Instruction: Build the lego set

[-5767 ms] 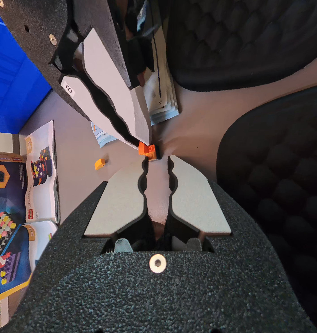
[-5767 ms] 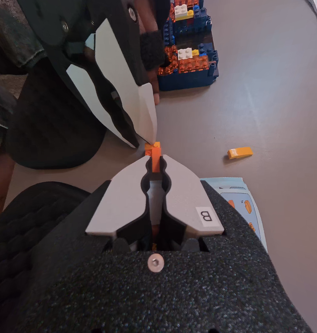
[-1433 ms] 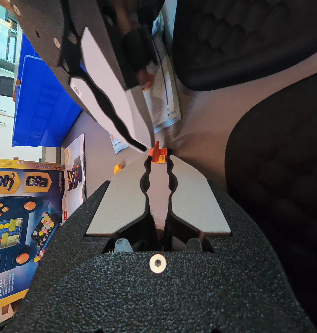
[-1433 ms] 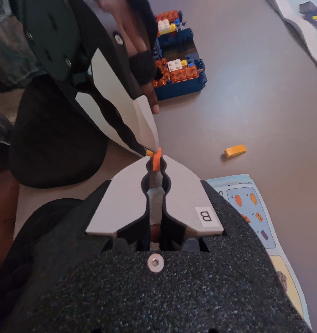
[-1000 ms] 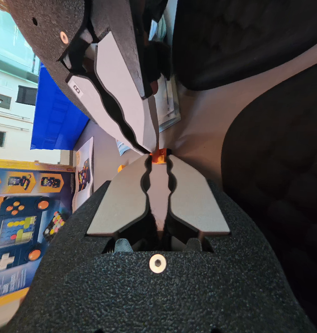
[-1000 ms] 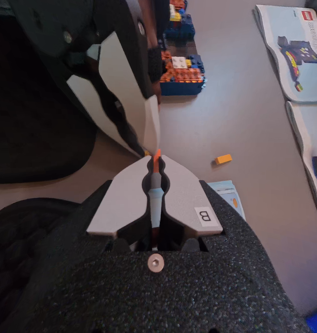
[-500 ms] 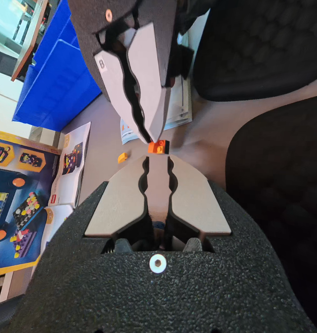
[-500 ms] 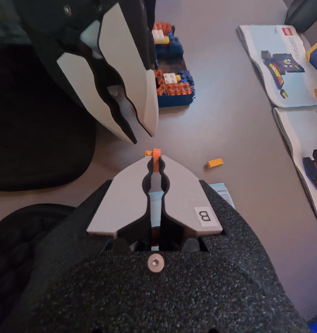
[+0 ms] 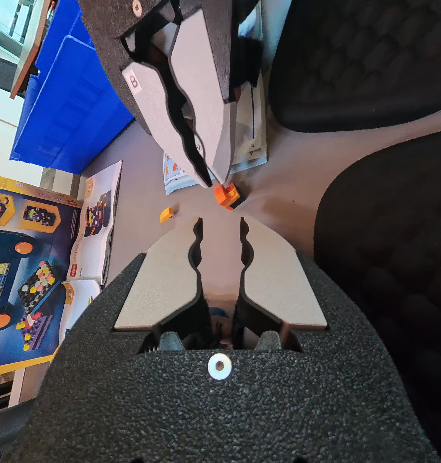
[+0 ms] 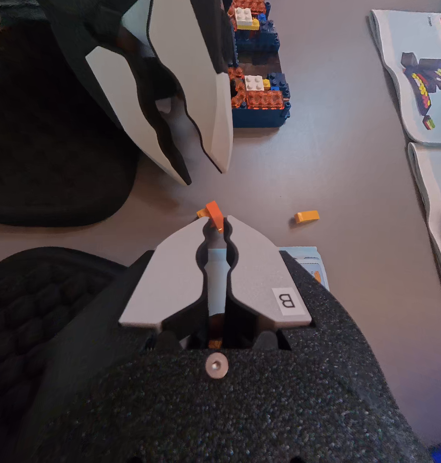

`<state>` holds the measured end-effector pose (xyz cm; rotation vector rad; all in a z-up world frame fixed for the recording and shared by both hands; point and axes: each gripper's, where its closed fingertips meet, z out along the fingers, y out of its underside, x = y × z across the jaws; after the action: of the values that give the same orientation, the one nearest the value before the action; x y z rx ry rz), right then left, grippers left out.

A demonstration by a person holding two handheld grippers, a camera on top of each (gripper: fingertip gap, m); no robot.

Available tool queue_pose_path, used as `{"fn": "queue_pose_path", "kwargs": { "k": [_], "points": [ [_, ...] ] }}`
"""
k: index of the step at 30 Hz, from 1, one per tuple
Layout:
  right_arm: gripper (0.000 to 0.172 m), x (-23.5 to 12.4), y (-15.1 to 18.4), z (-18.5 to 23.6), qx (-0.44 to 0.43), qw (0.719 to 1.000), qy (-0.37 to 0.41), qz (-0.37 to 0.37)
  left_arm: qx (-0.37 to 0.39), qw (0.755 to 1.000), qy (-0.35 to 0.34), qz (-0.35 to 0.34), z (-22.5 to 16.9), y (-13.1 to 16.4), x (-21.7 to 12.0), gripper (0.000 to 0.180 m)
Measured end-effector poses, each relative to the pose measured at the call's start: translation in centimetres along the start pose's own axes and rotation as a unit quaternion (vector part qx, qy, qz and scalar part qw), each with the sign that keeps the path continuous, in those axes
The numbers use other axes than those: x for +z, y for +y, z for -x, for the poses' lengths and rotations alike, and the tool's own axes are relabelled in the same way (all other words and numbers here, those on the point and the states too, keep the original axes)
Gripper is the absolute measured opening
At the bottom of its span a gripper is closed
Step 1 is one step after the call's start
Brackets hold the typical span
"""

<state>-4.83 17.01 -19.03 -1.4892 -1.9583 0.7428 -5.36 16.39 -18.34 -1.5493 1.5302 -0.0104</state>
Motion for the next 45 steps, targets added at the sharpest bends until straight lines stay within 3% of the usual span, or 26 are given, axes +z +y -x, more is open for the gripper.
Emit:
{"fn": "queue_pose_path", "kwargs": {
  "k": [9,11,16,24,28,34,37,41,45],
  "points": [
    [0.025,-0.7,0.7,-5.9,-0.028,0.997,-0.033,0.064,-0.047,0.998,-0.036,-0.020,1.7,-0.4,-0.4,0.028],
    [0.022,-0.2,1.4,-6.8,-0.085,0.991,-0.058,0.085,-0.062,0.997,-0.035,-0.035,1.9,-0.5,-0.6,0.028],
    [0.021,0.7,1.0,-8.4,-0.278,0.950,-0.105,0.092,-0.067,0.996,-0.043,-0.051,2.3,-0.7,-1.2,0.027],
    [0.019,2.7,1.4,-8.2,-0.364,0.899,-0.192,0.149,-0.050,0.997,-0.036,-0.047,1.9,-0.2,-1.3,0.026],
    [0.009,3.1,1.2,-7.6,-0.340,0.904,-0.214,0.149,-0.059,0.997,-0.038,-0.045,2.0,0.0,-1.4,0.026],
    [0.008,2.1,0.5,-8.2,-0.184,0.965,-0.139,0.127,-0.090,0.993,-0.060,-0.053,2.9,-0.1,-2.0,0.026],
    [0.008,-0.1,-0.8,-5.9,-0.112,0.982,-0.109,0.108,-0.137,0.984,-0.085,-0.071,4.1,-0.4,-2.4,0.026],
    [0.008,-1.9,-2.5,-2.5,-0.077,0.994,-0.058,0.058,-0.224,0.962,-0.083,-0.129,4.9,-1.7,-2.9,0.023],
    [0.008,-2.3,-3.1,-1.0,-0.081,0.995,-0.026,0.045,-0.209,0.966,-0.064,-0.139,3.8,-2.6,-2.5,0.019]
  ]
}}
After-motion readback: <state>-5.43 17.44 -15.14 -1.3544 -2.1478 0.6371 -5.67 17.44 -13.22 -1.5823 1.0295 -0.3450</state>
